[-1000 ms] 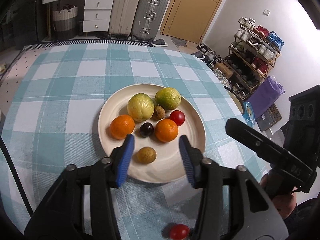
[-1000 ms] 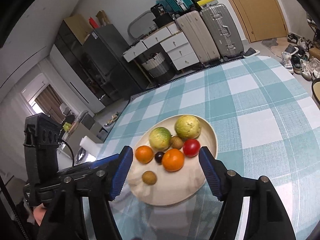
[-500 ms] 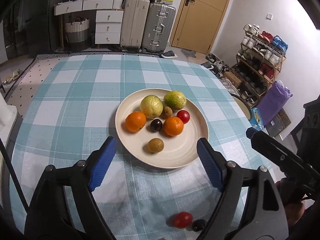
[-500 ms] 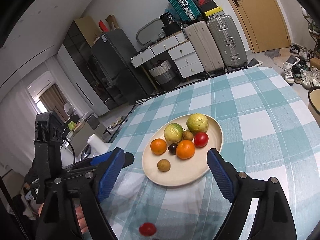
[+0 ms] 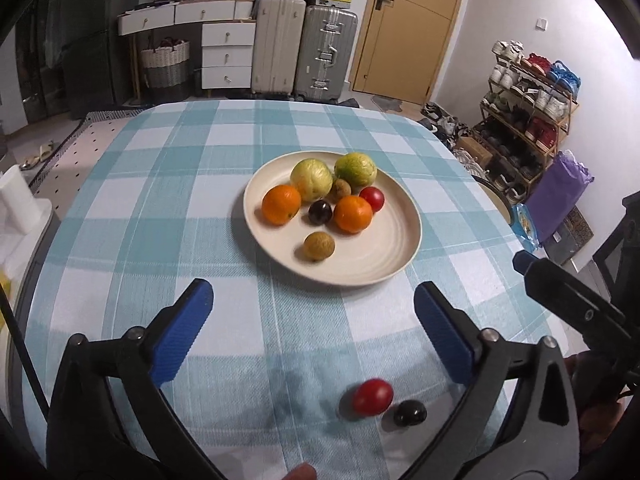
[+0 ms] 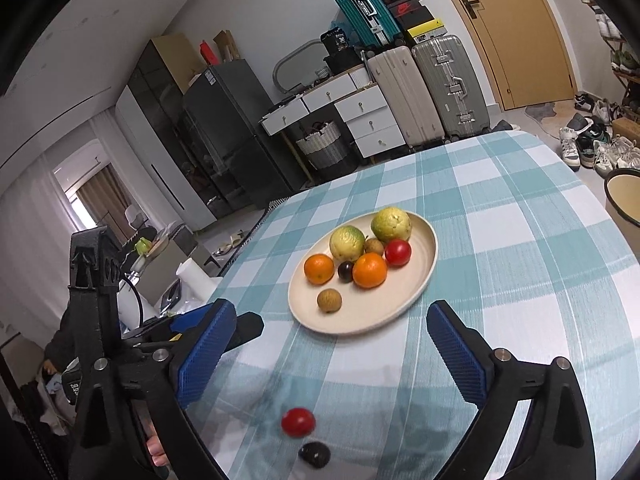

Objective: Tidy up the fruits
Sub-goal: 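Move both tools back toward the last tomato and plum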

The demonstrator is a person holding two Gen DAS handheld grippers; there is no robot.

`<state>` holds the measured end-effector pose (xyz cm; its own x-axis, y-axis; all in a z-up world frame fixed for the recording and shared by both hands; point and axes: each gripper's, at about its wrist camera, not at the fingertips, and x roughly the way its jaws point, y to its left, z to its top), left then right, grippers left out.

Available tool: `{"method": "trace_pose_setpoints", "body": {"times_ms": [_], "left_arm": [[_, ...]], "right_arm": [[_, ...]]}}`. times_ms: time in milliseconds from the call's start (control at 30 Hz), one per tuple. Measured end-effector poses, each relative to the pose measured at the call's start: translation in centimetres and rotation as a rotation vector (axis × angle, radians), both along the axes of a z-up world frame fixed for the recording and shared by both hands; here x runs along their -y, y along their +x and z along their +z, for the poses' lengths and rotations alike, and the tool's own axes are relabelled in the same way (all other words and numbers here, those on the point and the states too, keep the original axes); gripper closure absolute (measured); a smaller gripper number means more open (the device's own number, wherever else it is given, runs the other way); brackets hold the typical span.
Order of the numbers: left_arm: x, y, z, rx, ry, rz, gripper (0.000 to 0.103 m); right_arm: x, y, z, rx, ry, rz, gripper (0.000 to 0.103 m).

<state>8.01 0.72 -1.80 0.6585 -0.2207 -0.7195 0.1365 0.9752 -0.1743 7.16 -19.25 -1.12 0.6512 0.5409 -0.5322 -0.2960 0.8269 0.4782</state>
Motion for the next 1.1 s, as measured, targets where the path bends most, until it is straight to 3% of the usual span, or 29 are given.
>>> {"method": "trace_pose_setpoints", "body": {"times_ms": [500,633,767,1100], "left_arm": [[-0.9,-2.4,-4.5,-0.118,-0.068,-0.041,0.001],[-0.9,-2.7,-5.5,-0.144,-0.118,-0.069,0.001],[-0.5,-2.6,-6.6,-0.191,-0.127,-0.088,0.002],[0.8,-2.2,-7.3,-0.211,-0.108,-0.14,0.006]], "right_arm": [[-0.1,-4.3,-2.2,-0.016,-0.07,-0.009,0.001],[-0.1,-4.8,-2.8,-0.034,-0.079,-0.009,0.001],[0.0,-5.2,-3.2,-0.041,-0.087,-0.008,0.001],[0.2,-5.7,-4.3,-0.072,-0.085,-0.001,0.001]]}}
